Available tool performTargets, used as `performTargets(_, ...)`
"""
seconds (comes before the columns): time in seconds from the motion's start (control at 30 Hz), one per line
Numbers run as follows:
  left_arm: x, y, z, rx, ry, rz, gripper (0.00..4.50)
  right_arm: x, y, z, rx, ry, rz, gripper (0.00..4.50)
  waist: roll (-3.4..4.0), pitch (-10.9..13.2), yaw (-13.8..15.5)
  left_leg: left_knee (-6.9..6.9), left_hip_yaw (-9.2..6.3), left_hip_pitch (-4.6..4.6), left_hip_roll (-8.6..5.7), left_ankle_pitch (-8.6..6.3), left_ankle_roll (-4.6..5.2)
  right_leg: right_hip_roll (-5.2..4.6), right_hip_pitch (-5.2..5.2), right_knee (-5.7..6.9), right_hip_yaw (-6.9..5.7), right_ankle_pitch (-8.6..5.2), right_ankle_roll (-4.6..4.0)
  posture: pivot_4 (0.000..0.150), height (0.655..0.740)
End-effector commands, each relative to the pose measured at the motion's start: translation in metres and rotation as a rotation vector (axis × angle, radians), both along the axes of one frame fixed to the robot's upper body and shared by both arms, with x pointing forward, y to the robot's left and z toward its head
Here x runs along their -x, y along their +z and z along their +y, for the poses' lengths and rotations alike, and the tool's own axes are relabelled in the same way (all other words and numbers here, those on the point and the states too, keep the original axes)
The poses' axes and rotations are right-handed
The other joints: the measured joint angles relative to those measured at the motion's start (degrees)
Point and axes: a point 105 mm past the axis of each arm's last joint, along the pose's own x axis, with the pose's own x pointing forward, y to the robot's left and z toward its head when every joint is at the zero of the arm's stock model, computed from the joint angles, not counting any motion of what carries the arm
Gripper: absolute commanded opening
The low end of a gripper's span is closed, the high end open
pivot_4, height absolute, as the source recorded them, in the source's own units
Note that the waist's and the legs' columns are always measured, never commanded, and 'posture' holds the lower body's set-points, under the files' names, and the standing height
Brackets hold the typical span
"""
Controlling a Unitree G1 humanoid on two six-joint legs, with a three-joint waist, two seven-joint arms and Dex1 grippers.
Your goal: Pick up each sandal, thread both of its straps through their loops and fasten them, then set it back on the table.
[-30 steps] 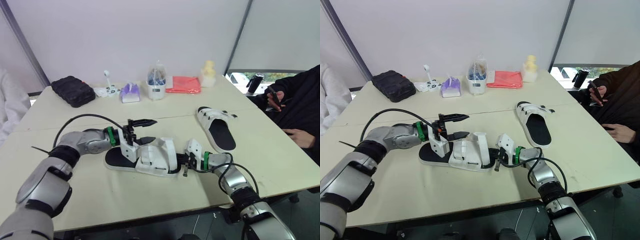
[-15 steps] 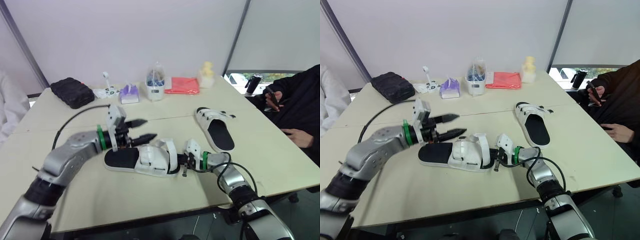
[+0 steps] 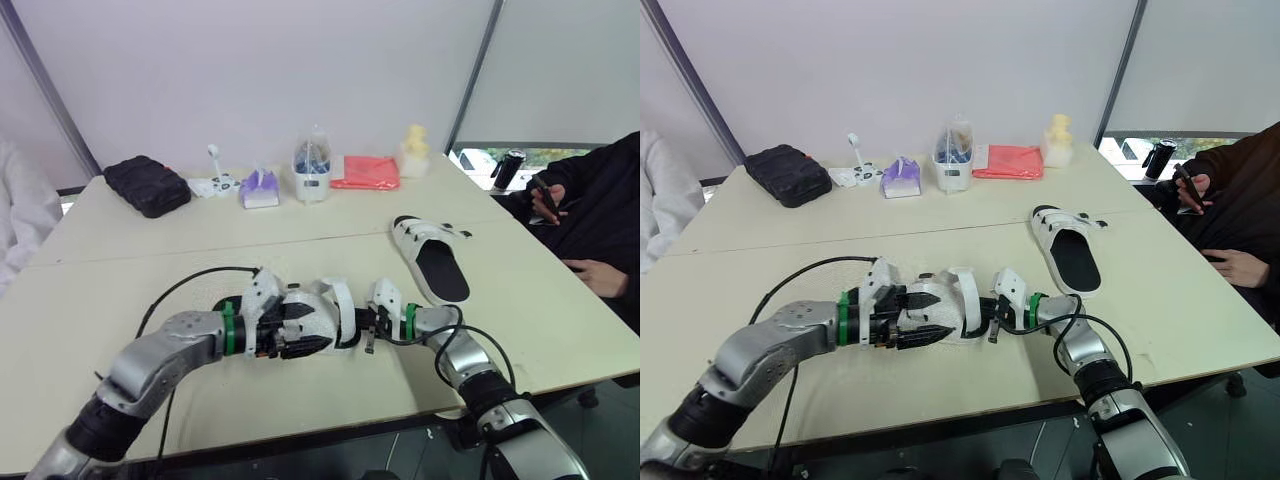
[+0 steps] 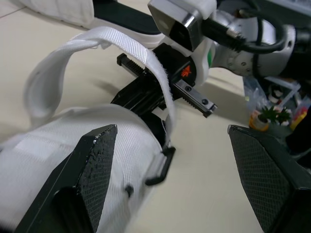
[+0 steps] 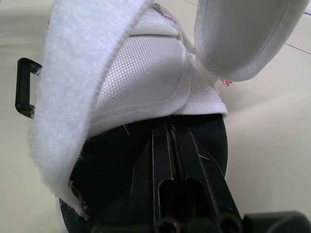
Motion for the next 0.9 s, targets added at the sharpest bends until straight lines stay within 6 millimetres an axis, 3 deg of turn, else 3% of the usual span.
performTargets(0.03,-0.004,0.004,-0.011,-0.009,-0.042,-0.047,3.77,0.019,-0.054,-0.006,0.144,-0.005,0.176,0.0,0.0,0.0,0.0,0.0,0.01,0.0,0.0,0.0,0.0,-0.01,0.0,0.0,0.01,0.02,0.03,0.15,0.74)
performTargets(0.3,-0.01,-0.003,-0.033,0.005,-0.073,-0.028,3.77,0.019,-0.053,-0.005,0.138,-0.011,0.173,0.0,-0.01,0.0,0.1,0.0,0.0,0.0,0.02,-0.01,-0.01,-0.02,0.01,-0.02,0.0,0.07,0.13,0.15,0.74)
performTargets(0.4,-0.012,-0.007,-0.041,0.017,-0.059,-0.037,2.93,0.019,-0.053,-0.005,0.134,-0.019,0.172,0.0,-0.02,0.0,0.1,0.0,-0.01,0.05,0.02,-0.01,-0.02,-0.04,0.1,-0.06,0.0,0.05,0.11,0.15,0.74)
performTargets(0.6,-0.016,-0.011,-0.054,0.025,-0.02,-0.054,0.1,0.019,-0.054,-0.006,0.132,-0.023,0.173,0.0,-0.02,0.0,0.0,0.0,-0.04,0.05,0.03,-0.02,-0.02,-0.05,0.11,-0.1,0.01,0.07,0.14,0.15,0.74)
performTargets(0.77,-0.017,-0.004,-0.052,0.065,-0.002,-0.034,0.1,0.018,-0.054,-0.007,0.135,-0.027,0.172,0.0,-0.01,0.0,0.0,-0.08,-0.03,0.09,0.06,-0.02,-0.03,-0.03,0.1,-0.1,0.01,0.06,0.14,0.15,0.74)
performTargets(0.9,-0.025,0.034,-0.037,0.244,0.034,0.064,0.1,0.018,-0.054,-0.007,0.137,-0.027,0.173,0.0,-0.02,0.0,0.0,-0.07,-0.04,0.06,0.07,-0.02,-0.03,-0.03,0.07,-0.1,-0.01,0.06,0.14,0.15,0.74)
